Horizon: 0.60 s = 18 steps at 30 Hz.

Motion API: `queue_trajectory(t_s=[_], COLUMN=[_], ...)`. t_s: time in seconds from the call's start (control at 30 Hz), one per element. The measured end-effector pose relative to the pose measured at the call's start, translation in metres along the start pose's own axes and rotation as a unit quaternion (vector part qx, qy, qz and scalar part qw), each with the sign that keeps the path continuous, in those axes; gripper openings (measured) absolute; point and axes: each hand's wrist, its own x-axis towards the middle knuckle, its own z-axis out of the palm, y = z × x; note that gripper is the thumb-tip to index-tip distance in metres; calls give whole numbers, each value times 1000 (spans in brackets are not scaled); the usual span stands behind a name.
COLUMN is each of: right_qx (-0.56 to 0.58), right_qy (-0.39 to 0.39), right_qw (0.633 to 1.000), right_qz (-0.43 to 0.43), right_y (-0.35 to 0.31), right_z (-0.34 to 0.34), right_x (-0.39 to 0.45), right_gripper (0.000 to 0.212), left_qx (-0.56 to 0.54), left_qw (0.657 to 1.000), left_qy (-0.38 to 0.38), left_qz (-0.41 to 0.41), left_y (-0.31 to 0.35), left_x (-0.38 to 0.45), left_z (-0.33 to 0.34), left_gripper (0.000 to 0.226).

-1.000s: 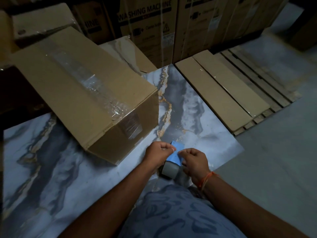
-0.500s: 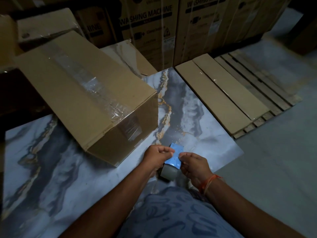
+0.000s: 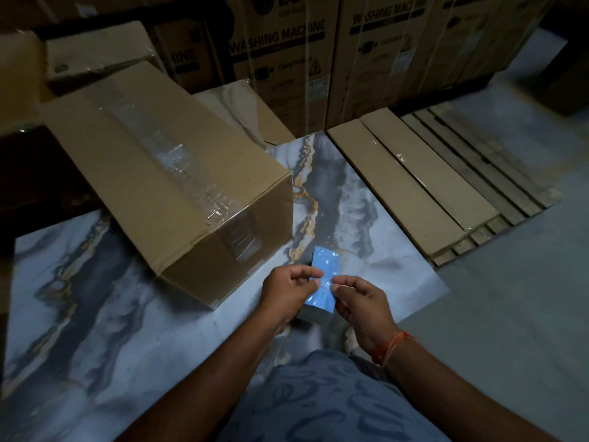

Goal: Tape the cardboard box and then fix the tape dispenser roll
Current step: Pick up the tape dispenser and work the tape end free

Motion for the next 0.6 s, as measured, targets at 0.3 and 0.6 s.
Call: queue_trajectory(t_s=[0.3,0.6], right_qx=[9,31], right_qy=[-38,-49], right_qw=[999,998], right_qz=[-22,-8], right_y=[-2,-6], right_z=[1,-3], right_x=[16,38], right_gripper=[19,22], left_qx=[74,174], left_qw=[994,976], left_qy=[41,68], left_qz=[68,108], left_y=[8,13], left_x=[7,26], left_z=[4,19], left_gripper=[19,21])
